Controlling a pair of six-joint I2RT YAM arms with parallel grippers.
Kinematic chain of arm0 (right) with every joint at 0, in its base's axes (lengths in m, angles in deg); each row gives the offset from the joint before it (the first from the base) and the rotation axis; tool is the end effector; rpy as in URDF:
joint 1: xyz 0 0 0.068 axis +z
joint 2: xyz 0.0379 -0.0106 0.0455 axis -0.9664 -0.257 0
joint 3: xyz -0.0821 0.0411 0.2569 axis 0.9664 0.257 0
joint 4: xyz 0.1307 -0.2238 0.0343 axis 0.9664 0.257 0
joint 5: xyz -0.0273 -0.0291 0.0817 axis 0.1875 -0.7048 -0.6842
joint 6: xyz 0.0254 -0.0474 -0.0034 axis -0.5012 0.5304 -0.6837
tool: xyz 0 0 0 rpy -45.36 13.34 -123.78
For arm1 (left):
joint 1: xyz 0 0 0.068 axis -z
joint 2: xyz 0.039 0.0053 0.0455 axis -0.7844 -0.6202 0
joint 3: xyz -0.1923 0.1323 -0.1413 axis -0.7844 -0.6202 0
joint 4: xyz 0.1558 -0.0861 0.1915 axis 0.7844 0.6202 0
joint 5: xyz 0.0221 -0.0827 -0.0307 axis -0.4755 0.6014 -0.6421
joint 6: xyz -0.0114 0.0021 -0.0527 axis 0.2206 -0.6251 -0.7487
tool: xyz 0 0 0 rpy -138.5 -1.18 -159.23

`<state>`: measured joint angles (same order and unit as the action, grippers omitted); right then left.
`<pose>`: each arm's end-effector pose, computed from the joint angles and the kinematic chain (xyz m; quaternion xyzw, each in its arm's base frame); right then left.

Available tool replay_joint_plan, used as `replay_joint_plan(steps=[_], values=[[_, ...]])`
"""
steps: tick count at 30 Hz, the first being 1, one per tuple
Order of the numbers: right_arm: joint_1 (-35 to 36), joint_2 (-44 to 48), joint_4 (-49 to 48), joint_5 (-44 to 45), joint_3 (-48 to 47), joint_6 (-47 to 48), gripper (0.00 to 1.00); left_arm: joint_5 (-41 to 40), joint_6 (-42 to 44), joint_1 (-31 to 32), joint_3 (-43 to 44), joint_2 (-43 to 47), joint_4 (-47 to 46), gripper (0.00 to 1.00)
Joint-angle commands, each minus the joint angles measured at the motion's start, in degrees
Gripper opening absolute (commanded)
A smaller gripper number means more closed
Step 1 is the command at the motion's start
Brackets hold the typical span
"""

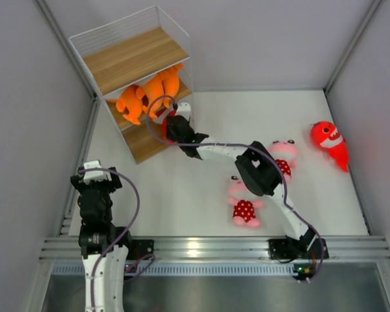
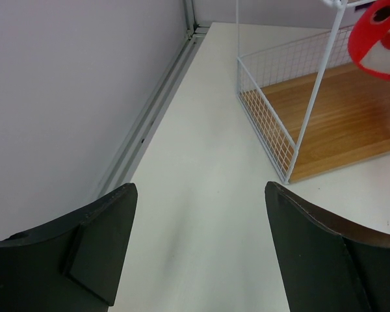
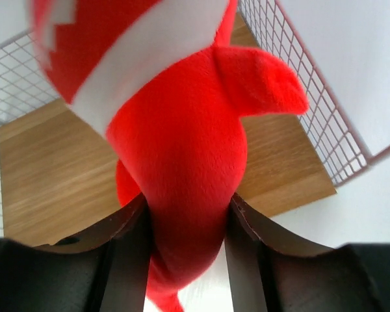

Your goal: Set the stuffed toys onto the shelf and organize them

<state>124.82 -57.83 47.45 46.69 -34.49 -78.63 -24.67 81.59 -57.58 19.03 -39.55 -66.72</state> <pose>0.3643 0.4054 0.1913 -0.0361 0.8250 0.1815 0.5339 0.0863 0.0165 0.2611 -0.0840 0.7251 0.1376 0.6695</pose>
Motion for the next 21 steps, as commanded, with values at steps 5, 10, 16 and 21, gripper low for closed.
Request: replay_joint_plan(steps=[5, 10, 16, 21], values=[[-0.58, 0.39, -3.29, 1.36, -1.83, 2.64, 0.57, 1.11, -0.05, -0.42, -0.77, 1.49, -3.49, 0.86], [-0.50, 5.31, -0.24, 1.53, 2.91, 2.63, 0.77, 1.99, 0.56, -0.42, -1.12, 3.77, -3.49, 0.86], [-0.49, 19.88, 7.96, 4.70, 14.41, 2.89, 0.95, 1.90, 0.47, -0.59, -1.65, 5.18, -3.58, 0.86], [-1.28, 36.32, 17.23, 2.06, 25.24, 6.41, 0.97, 2.16, 0.56, -0.59, -1.74, 6.15, -3.49, 0.86]])
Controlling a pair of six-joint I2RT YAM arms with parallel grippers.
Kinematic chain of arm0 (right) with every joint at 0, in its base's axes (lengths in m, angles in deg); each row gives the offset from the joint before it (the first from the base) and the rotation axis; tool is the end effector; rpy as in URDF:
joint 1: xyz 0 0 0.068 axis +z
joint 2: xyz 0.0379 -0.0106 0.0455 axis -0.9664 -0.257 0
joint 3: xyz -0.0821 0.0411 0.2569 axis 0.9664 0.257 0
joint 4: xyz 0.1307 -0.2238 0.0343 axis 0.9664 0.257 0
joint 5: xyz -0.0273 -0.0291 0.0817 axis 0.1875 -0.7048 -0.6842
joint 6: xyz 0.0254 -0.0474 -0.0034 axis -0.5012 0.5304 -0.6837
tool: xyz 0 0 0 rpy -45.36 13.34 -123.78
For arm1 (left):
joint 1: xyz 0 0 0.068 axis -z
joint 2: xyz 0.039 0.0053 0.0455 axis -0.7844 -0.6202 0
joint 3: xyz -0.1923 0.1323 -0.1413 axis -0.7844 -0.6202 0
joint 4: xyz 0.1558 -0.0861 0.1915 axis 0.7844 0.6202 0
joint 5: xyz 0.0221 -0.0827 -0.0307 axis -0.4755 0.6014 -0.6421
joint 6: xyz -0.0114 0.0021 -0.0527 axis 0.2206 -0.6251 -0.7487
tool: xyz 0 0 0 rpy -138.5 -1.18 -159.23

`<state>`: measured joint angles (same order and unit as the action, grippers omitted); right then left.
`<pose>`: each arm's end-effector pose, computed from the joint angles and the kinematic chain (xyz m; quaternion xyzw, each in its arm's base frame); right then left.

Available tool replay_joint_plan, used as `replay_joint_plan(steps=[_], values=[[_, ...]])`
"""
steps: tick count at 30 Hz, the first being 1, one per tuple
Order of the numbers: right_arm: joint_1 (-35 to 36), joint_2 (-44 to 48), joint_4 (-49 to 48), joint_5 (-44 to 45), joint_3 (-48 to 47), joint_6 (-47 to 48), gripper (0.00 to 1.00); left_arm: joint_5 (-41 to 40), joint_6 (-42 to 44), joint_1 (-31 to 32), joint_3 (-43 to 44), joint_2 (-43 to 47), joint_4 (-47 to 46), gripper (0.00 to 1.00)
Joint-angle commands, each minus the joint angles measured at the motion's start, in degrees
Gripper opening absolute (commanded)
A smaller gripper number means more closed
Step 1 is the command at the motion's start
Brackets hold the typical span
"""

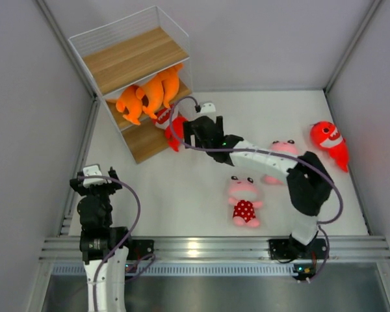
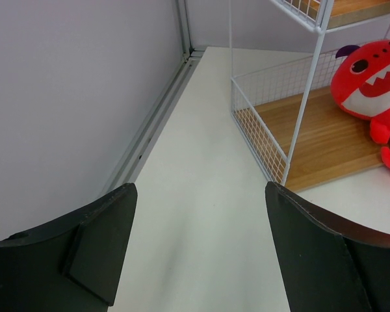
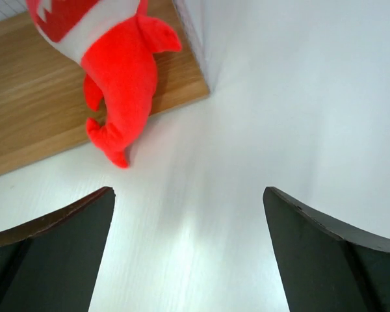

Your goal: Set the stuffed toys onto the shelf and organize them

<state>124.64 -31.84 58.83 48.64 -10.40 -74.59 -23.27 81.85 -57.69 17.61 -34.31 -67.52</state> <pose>0.2963 0.3215 0.2464 -0.0805 0.8580 0.1000 0.4973 0.0763 0.0148 0.2602 -0.0771 0.6982 0.1310 0.6996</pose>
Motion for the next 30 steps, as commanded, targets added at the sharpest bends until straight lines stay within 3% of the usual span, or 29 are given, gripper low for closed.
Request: replay_joint_plan(steps=[1, 3, 5, 6, 8, 13, 18, 23, 30], values=[[-2.16, 12.53, 7.54, 0.03, 2.82, 2.72, 0.97, 0.77, 0.12, -0.48, -0.32, 0.90, -2.77, 0.86], [-4.44, 19.30, 10.45, -1.28, 5.02, 3.34, 0.98, 0.77, 0.12, -0.48, -0.23, 0.99, -2.68, 0.86], [-12.33, 24.73, 13.79, -3.21, 8.53, 0.72, 0.98, 1.03, -0.05, -0.48, -0.23, 0.99, -2.68, 0.86], [-15.93, 26.25, 14.32, -8.97, 9.59, -0.52, 0.98, 1.20, -0.05, -0.48, -0.23, 0.99, -2.68, 0.86], [-28.67, 30.11, 14.94, -13.84, 12.40, -1.94, 0.98, 1.64, 0.03, -0.48, -0.14, 0.99, -2.68, 0.86], [-47.47, 31.89, 14.68, -14.91, 16.89, -1.23, 0.99, 2.08, 0.03, -0.48, -0.23, 0.99, -2.77, 0.85], [-63.73, 27.24, 9.14, -12.56, 21.10, -5.00, 0.97, 2.44, 0.03, -0.48, -0.14, 0.90, -2.68, 0.85], [-69.84, 25.65, 5.80, -5.08, 22.52, -4.05, 0.89, 2.61, 0.21, -0.48, -0.23, 0.90, -2.59, 0.85], [-74.14, 18.10, 7.72, -2.97, 20.16, 1.22, 0.86, 3.23, 0.39, -0.48, -0.67, 0.64, -2.68, 0.85]])
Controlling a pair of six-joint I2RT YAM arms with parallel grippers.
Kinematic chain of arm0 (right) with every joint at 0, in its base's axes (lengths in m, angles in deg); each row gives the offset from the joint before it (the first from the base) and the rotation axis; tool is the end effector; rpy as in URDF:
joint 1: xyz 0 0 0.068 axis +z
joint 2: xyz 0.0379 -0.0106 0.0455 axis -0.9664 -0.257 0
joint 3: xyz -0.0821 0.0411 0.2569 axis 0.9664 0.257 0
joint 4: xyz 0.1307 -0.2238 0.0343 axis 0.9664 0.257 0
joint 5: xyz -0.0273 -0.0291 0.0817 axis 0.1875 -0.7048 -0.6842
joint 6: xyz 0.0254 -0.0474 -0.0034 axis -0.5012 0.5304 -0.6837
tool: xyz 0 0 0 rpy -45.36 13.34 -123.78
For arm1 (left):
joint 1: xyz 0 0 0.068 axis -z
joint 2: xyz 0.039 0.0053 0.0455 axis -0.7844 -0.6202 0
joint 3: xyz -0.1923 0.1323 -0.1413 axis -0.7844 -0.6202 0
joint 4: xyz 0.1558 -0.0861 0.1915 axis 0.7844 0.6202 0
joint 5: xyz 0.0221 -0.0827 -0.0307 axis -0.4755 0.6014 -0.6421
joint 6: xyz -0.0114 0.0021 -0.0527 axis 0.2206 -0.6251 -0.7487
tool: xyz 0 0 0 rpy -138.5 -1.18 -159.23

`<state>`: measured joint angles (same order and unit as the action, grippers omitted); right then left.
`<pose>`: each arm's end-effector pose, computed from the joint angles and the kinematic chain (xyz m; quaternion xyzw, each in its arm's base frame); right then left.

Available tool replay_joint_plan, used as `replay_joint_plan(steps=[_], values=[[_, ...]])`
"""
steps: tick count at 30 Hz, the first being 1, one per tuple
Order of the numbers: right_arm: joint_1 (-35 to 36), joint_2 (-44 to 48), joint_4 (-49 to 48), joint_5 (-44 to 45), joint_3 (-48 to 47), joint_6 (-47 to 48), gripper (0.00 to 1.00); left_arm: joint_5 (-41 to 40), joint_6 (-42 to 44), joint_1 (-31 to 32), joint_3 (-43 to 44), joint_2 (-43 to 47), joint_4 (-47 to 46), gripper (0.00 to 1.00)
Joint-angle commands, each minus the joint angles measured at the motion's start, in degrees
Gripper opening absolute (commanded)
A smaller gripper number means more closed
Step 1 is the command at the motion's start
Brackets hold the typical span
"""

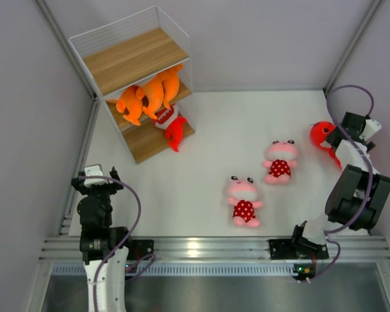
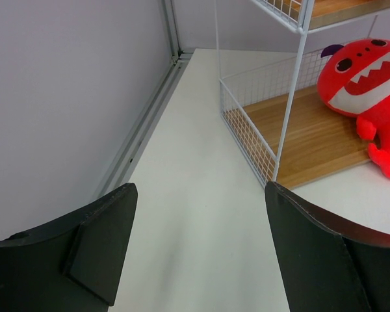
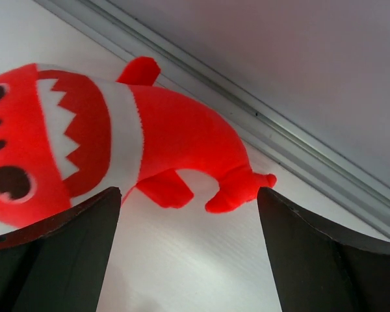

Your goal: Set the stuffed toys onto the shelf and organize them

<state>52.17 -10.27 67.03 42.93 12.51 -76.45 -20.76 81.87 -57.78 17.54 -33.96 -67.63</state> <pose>0.2966 -0.1403 0.2392 0.4383 0.7891 -0.1715 0.3947 0.0759 0.0133 0.2604 -0.0622 0.6972 0.1165 0.7046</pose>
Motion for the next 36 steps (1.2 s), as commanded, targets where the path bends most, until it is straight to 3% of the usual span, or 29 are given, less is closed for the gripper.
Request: replay_joint_plan(steps=[1, 5, 7, 18, 26, 33, 36], values=[[-1.93, -5.40, 0.23, 2.83, -3.02, 4.30, 0.87, 0.63, 0.36, -0.39, -0.69, 0.11, -2.57, 0.85], [-4.74, -8.75, -3.26, -4.52, -2.76, 6.33, 0.91, 0.54, 0.63, -0.39, -0.78, -0.24, -2.57, 0.85], [-5.89, -10.67, -6.08, -7.62, -3.10, 11.92, 0.92, 0.71, 0.54, -0.31, -0.87, -0.33, -2.57, 0.86], [-6.15, -18.59, -1.17, -27.39, -12.68, 33.13, 0.96, 3.00, 0.19, -0.39, -1.31, 0.02, -2.57, 0.86], [-4.23, -22.11, 1.12, -35.83, -14.63, 37.36, 0.89, 3.17, 0.19, -0.39, -1.31, 0.02, -2.66, 0.86], [4.30, -24.40, 3.84, -36.89, -15.94, 42.54, 0.86, 3.35, 0.19, -0.48, -1.31, 0.38, -3.01, 0.86], [4.57, -22.56, 2.97, -39.27, -15.33, 43.77, 0.73, 3.52, 0.01, -0.31, -1.57, 0.38, -3.63, 0.86]])
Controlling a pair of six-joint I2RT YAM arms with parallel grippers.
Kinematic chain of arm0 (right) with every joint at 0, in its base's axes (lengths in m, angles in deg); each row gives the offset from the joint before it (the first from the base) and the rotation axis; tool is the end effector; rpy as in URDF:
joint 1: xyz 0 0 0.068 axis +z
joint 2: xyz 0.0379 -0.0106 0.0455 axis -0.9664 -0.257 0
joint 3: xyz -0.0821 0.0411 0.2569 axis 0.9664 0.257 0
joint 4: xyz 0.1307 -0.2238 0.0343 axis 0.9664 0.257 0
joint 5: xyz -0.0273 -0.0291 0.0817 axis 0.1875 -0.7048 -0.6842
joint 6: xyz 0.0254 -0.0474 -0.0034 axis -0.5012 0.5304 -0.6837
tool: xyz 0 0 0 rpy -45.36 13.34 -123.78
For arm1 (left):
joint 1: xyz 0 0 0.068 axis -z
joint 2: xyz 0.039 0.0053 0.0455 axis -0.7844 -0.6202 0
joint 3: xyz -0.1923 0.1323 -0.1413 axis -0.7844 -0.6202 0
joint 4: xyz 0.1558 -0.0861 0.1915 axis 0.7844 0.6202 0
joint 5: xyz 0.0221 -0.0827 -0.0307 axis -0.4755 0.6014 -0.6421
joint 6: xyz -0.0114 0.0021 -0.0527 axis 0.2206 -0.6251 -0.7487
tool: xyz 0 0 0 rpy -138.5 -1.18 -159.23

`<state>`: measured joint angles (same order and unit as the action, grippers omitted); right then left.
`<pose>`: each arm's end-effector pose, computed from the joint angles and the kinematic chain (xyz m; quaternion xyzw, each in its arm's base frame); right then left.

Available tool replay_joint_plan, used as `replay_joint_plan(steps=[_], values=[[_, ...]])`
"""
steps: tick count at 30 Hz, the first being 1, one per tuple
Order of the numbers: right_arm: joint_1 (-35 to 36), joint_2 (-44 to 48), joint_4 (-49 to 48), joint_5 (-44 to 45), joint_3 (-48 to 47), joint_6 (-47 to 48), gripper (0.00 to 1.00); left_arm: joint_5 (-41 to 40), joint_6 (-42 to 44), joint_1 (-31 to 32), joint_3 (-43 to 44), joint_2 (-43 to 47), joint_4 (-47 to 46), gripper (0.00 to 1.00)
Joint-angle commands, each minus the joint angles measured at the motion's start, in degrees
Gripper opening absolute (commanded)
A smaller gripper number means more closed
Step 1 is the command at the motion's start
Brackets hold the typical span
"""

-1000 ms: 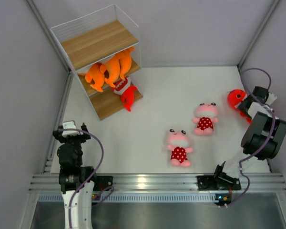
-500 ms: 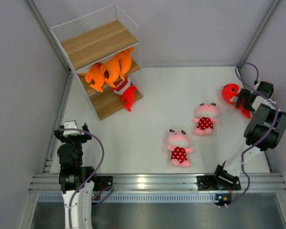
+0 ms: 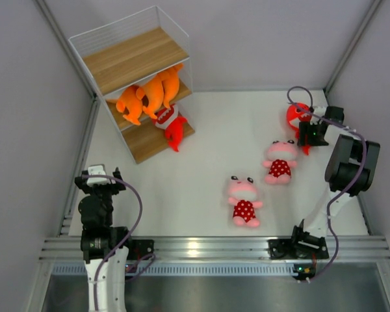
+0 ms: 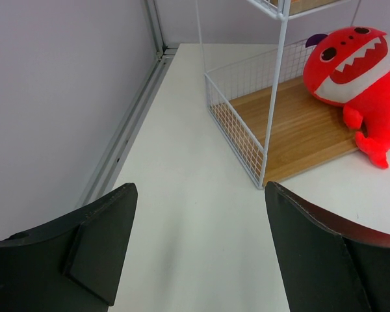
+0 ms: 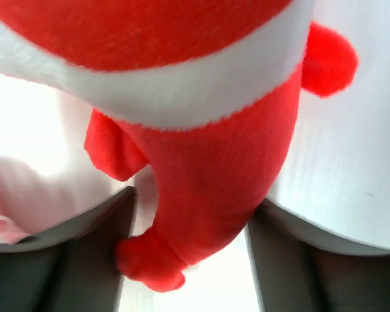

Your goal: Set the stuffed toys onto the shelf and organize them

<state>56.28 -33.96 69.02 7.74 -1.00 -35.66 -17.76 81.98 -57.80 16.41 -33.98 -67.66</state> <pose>0.3844 -0.1228 0.1642 -0.0058 0.9489 0.0123 0.3154 0.0791 0.0118 0.2541 -0.0427 0.7056 0.0989 0.7004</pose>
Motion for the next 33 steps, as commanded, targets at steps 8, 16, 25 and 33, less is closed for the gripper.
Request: replay_joint_plan(steps=[8, 16, 25, 33], values=[[1.60, 0.00, 0.63, 0.13, -2.95, 0.89, 0.25, 0.36, 0.25, -0.37, -0.61, 0.57, -4.22, 0.86], [5.99, 4.03, -0.95, 21.45, -10.43, -12.56, 0.00, -1.14, 0.87, -0.64, -0.26, 0.66, -4.22, 0.85], [26.20, 14.40, 0.01, 37.23, -11.32, -14.05, 0.00, -3.33, 1.31, -1.08, -0.17, 0.57, -4.13, 0.85], [40.96, 24.59, 2.29, 39.43, -6.57, -15.11, 0.00, -3.51, 7.45, -1.60, 4.91, -3.89, -2.73, 0.86]])
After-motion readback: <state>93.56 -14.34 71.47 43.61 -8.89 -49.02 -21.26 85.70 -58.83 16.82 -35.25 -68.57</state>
